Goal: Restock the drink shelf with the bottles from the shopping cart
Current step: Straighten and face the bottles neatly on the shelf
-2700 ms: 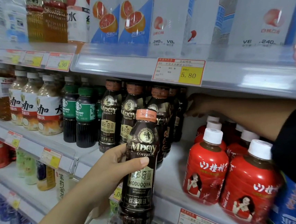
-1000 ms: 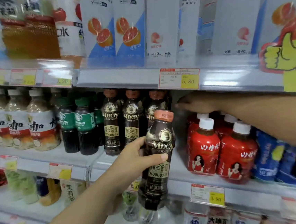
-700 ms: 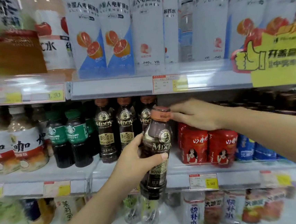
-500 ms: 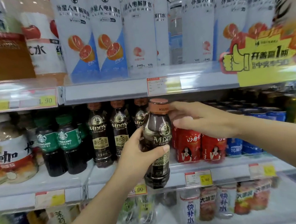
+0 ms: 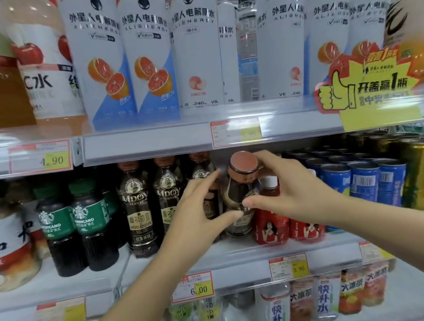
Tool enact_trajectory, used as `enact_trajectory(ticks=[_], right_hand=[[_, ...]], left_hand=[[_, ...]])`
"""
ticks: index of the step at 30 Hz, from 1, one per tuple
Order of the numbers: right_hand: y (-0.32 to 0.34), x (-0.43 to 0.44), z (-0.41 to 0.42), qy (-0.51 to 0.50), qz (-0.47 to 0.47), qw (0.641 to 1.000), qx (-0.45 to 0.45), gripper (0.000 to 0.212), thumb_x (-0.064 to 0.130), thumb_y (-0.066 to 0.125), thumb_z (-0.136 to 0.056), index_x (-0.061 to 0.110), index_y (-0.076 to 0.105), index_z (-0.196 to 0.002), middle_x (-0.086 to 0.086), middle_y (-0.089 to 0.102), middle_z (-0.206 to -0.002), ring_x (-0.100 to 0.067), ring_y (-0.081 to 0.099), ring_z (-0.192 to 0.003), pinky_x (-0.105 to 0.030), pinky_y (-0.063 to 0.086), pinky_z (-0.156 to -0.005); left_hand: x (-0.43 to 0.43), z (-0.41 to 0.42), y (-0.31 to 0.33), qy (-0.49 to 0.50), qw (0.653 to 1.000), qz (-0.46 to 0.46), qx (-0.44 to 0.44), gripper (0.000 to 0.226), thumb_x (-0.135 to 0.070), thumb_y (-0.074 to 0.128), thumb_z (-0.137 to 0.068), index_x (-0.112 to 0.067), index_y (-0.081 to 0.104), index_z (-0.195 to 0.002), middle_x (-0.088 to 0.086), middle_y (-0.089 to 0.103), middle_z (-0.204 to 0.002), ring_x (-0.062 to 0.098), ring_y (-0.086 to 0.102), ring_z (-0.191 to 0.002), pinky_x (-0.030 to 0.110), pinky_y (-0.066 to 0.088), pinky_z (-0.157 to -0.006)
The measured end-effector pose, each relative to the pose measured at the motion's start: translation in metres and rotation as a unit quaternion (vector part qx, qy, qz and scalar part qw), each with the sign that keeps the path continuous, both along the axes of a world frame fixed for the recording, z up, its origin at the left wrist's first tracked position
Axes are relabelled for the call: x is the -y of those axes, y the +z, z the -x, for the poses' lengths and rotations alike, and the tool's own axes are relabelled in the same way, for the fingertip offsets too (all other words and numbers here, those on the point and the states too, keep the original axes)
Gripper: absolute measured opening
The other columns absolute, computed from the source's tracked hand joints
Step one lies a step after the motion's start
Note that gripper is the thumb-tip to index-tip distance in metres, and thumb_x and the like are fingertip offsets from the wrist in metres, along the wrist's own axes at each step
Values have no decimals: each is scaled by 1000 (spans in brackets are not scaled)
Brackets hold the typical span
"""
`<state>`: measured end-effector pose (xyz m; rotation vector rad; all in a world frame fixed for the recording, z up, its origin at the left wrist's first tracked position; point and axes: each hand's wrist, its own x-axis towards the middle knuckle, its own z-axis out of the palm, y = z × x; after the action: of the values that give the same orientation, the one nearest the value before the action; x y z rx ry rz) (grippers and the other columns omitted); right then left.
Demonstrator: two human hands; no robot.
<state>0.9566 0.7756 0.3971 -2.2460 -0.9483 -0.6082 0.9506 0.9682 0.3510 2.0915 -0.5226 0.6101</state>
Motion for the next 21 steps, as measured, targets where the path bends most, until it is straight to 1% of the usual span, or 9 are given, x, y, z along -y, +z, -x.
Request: enact_trajectory(ticks=[2,4,6,7,8,10,13,16,21], right_hand=[[-5,-2,-7,-9,2,1000,-6,58,39,72,-77,29,45,-127,22,58,-118,6,52,-112,-16,41,-96],[-5,-5,-13,-26,1,1000,-9,60,42,71,-77,30,43,-129,19,57,-123,4,52,-114,-22,43,-99],[-2,-8,-18,-46,5,999,-3,62,41,70,-77,28,41,-131,20,53,-125,4,49,-113,-12,40,-95],[-1,-10,-19,-59,13,998,2,63,42,69,-78,28,41,-132,22,51,-123,6,47,-111,-5,37,-89],[0,-12,-21,-71,22,997,2,64,42,69,-78,27,40,-133,22,51,-121,5,47,-109,-3,35,-84],[0,-15,-25,-92,33,995,-2,63,44,68,-78,26,41,-132,18,54,-120,1,49,-106,-8,36,-79],[5,-17,-34,-111,31,993,-13,56,45,69,-76,28,47,-125,13,60,-116,-7,56,-105,-23,46,-85],[14,-19,-46,-109,43,992,-47,50,42,69,-77,28,51,-122,7,60,-119,-14,56,-109,-35,47,-94],[19,-21,-63,-135,67,985,-80,62,43,65,-82,24,42,-135,1,49,-138,-20,46,-124,-33,38,-104]], left_hand=[[-13,-1,-3,28,999,-19,25,59,-35,71,-78,-42,44,-130,-27,45,-114,-10,46,-106,6,35,-89],[-22,-3,-7,59,996,-39,62,45,-31,68,-82,-36,54,-124,-29,45,-111,-10,47,-104,2,33,-88],[-28,-6,-10,104,985,-80,112,34,-26,67,-84,-31,61,-118,-25,48,-109,-3,49,-103,15,35,-92],[-29,-8,-11,136,973,-110,147,32,-24,67,-84,-29,63,-115,-20,51,-108,4,49,-104,22,33,-92],[-31,-10,-12,170,957,-142,188,31,-22,69,-83,-27,64,-112,-15,54,-108,8,49,-103,24,29,-91],[-32,-15,-14,215,923,-193,254,32,-20,73,-77,-25,66,-108,-7,58,-108,13,47,-104,27,26,-90],[-35,-21,-16,235,882,-251,322,37,-19,75,-75,-23,64,-109,0,61,-112,20,49,-111,40,27,-105],[-38,-25,-17,265,851,-315,326,46,-24,74,-75,-23,58,-118,6,57,-123,29,46,-121,59,24,-109],[-37,-28,-10,302,830,-392,258,75,-46,72,-72,-24,43,-137,16,44,-141,34,35,-131,68,19,-105]])
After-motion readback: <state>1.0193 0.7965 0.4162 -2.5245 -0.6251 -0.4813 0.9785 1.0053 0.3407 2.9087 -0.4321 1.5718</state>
